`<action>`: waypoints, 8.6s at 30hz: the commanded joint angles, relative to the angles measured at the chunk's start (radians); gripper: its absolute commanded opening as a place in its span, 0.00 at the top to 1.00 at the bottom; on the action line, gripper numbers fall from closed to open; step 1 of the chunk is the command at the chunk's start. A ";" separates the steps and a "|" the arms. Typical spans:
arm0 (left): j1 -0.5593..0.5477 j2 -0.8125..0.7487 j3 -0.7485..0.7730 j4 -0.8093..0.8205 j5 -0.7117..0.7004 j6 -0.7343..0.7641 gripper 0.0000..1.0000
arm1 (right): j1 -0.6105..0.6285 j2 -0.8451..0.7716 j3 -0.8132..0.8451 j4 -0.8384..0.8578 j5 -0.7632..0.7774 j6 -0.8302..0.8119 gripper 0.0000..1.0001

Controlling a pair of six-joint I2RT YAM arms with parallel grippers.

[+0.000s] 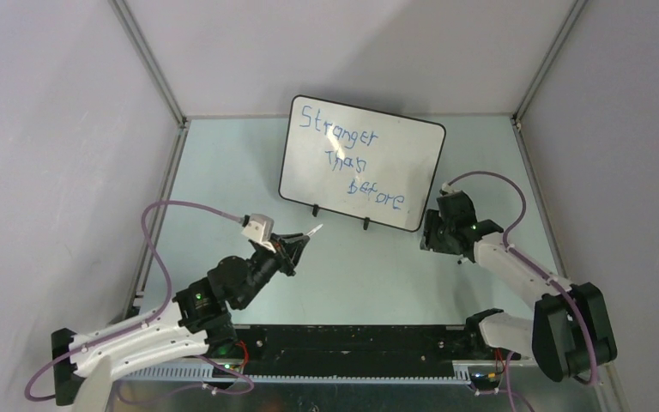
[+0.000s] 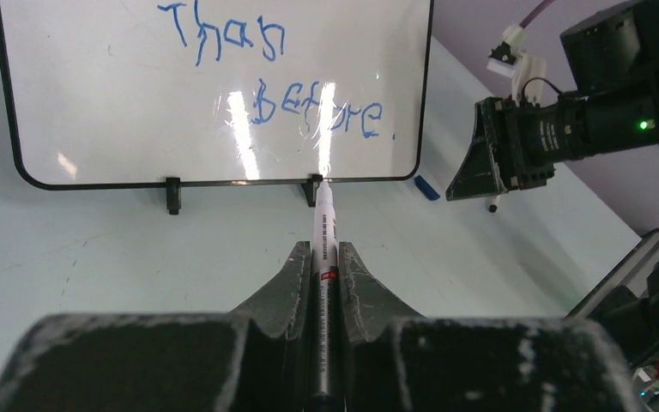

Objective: Write a sentence on the whiteboard
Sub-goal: Pick up the pen cap from the center of the board, then insert the whiteboard marker without the cap into the pen cap.

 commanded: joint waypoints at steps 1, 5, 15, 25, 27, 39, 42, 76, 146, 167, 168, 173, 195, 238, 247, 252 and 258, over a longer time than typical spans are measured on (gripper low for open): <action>-0.002 0.020 -0.010 0.065 -0.006 -0.023 1.00 | 0.003 0.052 0.069 0.017 -0.007 -0.023 0.45; -0.001 0.030 -0.011 0.077 -0.006 -0.024 1.00 | 0.003 0.097 0.095 0.009 0.003 -0.033 0.48; 0.015 0.004 -0.040 0.090 0.003 -0.014 1.00 | -0.008 0.236 0.175 -0.030 0.012 -0.070 0.57; 0.028 -0.030 -0.062 0.092 0.021 -0.015 1.00 | -0.038 0.239 0.180 -0.024 0.005 -0.037 0.58; 0.029 -0.039 -0.066 0.092 0.030 -0.018 1.00 | -0.027 0.189 0.156 -0.003 0.014 -0.018 0.55; 0.030 -0.089 -0.074 0.081 0.049 -0.020 1.00 | -0.124 0.064 0.100 -0.034 0.057 0.231 0.61; 0.030 -0.100 -0.077 0.077 0.050 -0.022 1.00 | -0.126 0.068 0.089 -0.022 0.061 0.294 0.61; 0.031 -0.136 -0.080 0.050 0.041 -0.018 1.00 | -0.063 0.323 0.153 -0.020 0.098 0.307 0.83; 0.699 0.536 0.653 -0.377 1.171 -0.348 1.00 | 0.696 -0.277 -0.013 0.759 0.263 -1.111 1.00; 0.699 0.560 0.668 -0.454 1.240 -0.290 1.00 | 0.754 -0.120 0.071 0.733 0.262 -1.153 1.00; 0.699 0.562 0.670 -0.455 1.242 -0.286 1.00 | 0.754 -0.119 0.073 0.738 0.263 -1.153 1.00; 0.698 0.563 0.678 -0.467 1.238 -0.272 1.00 | 0.758 -0.106 0.073 0.747 0.258 -1.156 1.00; 0.698 0.551 0.683 -0.475 1.222 -0.260 1.00 | 0.827 -0.117 0.074 0.724 0.280 -1.184 1.00; 0.699 0.550 0.681 -0.478 1.231 -0.242 1.00 | 0.834 -0.107 0.074 0.777 0.304 -1.191 1.00; 0.698 0.554 0.685 -0.477 1.226 -0.242 1.00 | 0.845 -0.121 0.073 0.751 0.298 -1.200 1.00; 0.699 0.558 0.681 -0.474 1.225 -0.241 1.00 | 0.856 -0.124 0.073 0.752 0.302 -1.212 1.00; 0.699 0.560 0.676 -0.475 1.225 -0.239 1.00 | 0.869 -0.118 0.081 0.765 0.315 -1.215 1.00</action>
